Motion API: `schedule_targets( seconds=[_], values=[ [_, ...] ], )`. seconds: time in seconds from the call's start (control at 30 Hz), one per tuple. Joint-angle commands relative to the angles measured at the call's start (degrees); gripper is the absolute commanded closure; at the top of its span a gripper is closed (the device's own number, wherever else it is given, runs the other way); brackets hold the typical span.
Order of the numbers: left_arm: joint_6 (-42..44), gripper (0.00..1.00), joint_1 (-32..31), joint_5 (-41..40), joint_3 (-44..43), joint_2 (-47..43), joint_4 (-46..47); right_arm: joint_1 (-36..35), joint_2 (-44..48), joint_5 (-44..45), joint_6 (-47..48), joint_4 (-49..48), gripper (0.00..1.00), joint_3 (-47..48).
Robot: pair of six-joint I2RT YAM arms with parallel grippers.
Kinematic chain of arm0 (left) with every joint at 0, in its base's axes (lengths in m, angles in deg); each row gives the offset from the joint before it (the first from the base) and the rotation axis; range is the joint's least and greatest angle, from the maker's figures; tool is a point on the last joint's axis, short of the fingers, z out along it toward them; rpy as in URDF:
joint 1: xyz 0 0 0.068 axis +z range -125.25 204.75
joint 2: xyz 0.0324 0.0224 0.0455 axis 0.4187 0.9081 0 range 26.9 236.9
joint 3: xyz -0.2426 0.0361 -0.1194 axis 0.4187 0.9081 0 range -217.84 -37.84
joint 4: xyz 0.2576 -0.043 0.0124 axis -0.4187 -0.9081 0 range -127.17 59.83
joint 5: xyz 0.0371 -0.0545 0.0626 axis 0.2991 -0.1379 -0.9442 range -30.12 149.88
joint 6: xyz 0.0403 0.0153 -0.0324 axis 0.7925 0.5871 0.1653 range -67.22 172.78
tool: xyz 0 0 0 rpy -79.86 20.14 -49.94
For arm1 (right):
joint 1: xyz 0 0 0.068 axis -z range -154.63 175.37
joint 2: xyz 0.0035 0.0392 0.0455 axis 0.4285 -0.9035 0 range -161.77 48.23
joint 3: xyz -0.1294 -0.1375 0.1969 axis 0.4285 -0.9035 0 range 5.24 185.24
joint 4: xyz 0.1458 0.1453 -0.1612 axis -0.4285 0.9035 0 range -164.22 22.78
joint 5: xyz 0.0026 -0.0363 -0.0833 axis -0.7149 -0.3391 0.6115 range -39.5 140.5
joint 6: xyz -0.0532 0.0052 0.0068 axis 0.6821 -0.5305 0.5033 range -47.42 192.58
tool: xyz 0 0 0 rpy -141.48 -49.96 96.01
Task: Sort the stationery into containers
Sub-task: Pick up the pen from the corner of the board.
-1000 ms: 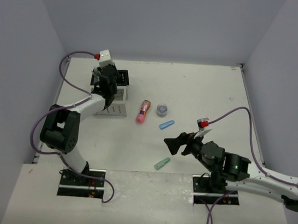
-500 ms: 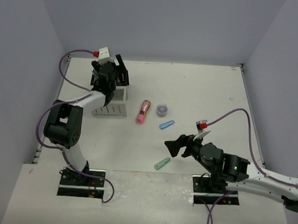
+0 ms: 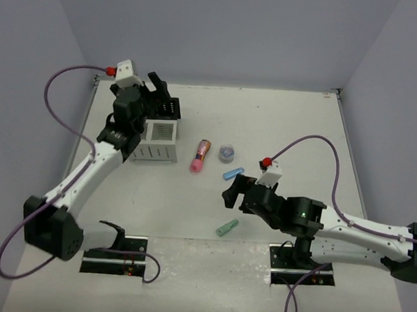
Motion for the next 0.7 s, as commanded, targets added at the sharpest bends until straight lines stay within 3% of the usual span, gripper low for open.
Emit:
schedule_targets(
  seconds=[0.0,0.1,0.33,0.57,0.67],
  values=[
    [2.8,0.00,-3.3,-2.7,6.8,-16.3,-10.2,-0.1,-7.3,-2.0,-31.6,24.7,0.24,8.3],
    [3.5,0.00,-3.3,-6.4,10.3,-24.0,-17.4,-0.4,-12.0,-7.1,-36.5,25.5,0.28,9.7],
    [4.6,0.00,-3.2,4.4,12.1,-38.7,-28.8,-0.3,-24.9,-15.5,-42.6,19.7,0.33,9.3],
    [6.5,0.00,-3.3,6.6,15.2,-41.7,-31.7,1.5,-35.6,-17.9,-46.2,19.5,0.40,10.6],
    [6.5,0.00,-3.3,7.5,18.0,-40.9,-30.8,2.5,-39.6,-19.9,-43.6,17.8,0.40,11.9]
  ],
)
